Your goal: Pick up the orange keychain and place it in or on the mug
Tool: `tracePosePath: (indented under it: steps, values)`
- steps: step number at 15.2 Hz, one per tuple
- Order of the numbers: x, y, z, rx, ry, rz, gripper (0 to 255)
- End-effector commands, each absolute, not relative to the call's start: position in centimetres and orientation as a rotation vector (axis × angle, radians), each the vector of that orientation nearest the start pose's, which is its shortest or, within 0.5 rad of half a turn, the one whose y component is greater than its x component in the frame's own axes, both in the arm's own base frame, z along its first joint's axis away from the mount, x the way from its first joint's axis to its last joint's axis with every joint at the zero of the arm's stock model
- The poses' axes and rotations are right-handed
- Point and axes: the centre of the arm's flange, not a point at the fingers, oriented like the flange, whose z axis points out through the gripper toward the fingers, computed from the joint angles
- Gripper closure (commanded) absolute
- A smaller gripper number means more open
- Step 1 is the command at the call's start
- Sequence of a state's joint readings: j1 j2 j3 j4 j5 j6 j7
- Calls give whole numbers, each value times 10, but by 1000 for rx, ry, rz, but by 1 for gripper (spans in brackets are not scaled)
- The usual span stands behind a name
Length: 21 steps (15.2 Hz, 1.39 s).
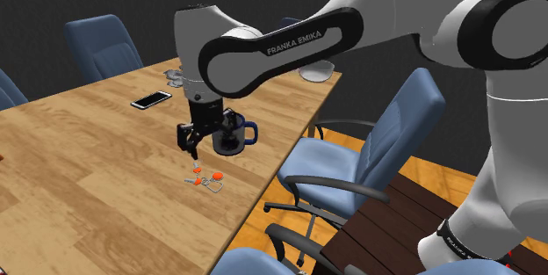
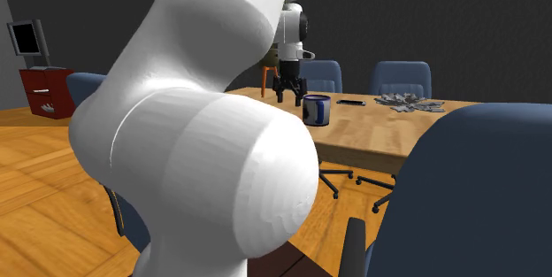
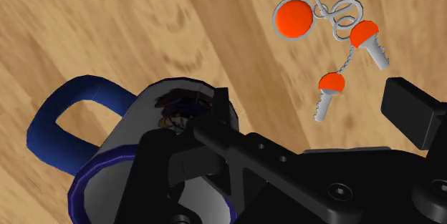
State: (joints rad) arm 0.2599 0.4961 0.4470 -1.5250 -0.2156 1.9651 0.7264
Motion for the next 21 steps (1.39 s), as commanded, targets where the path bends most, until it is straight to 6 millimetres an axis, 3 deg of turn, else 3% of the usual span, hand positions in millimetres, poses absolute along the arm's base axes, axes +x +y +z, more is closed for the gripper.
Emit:
tracePosePath:
  steps: [1, 3, 11, 18, 19, 21]
  values:
    - [572, 421, 380, -3138, -23, 13, 0]
    - [582, 436, 372, -3137, -21, 13, 0]
    - [581, 436, 332, -3137, -21, 13, 0]
    - [581, 436, 332, -3137, -21, 13, 0]
    - [581, 436, 332, -3137, -21, 13, 255]
    - [581, 436, 333, -3137, -21, 13, 255]
